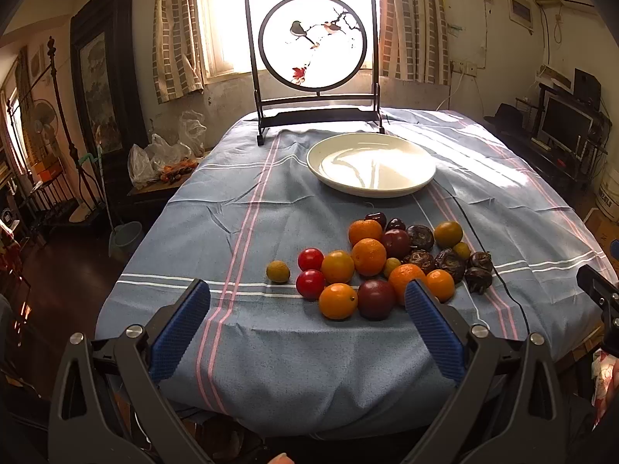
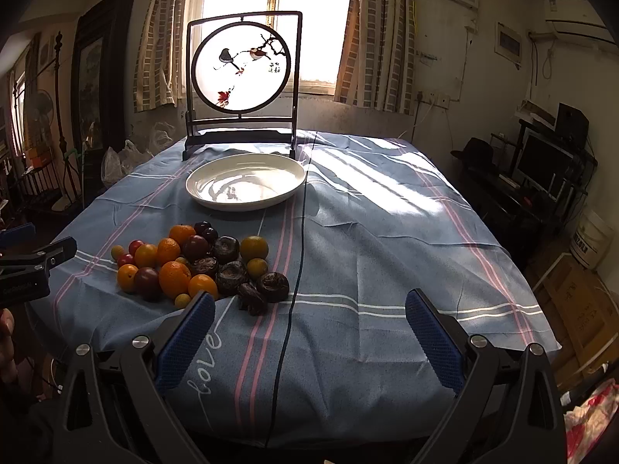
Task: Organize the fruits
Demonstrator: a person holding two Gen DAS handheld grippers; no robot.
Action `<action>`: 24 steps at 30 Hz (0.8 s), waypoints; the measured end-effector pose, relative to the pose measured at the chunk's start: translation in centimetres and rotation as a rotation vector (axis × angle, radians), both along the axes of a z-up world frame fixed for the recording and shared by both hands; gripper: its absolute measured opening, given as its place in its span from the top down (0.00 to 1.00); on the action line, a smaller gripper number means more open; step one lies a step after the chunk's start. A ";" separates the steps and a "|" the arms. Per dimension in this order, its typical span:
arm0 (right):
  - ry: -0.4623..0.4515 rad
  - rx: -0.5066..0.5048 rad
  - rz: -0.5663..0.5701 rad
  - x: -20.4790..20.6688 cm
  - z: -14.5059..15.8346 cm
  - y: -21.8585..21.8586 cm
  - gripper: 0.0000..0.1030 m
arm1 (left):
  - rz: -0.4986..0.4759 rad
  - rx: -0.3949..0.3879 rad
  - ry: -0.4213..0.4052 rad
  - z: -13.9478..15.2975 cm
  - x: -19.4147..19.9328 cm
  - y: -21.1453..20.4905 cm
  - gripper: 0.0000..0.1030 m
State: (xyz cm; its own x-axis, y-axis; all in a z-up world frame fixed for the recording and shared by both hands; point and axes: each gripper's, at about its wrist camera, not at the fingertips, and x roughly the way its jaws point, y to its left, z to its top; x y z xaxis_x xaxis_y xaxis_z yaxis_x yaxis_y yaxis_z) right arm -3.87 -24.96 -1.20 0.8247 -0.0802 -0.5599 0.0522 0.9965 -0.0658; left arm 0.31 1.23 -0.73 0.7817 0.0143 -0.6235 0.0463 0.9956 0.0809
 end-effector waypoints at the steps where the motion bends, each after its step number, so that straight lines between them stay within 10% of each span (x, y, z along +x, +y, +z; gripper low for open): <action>1: 0.001 0.000 0.001 0.0 0.0 0.0 0.04 | -0.001 0.001 0.000 0.0 0.0 0.0 0.04; 19: 0.094 0.041 0.104 1.8 -3.6 0.6 0.04 | -0.013 -0.019 0.096 -4.4 0.9 3.0 0.04; 24: 0.157 0.026 0.200 3.9 -5.8 2.4 0.24 | -0.017 -0.041 0.135 -6.5 1.9 4.6 0.04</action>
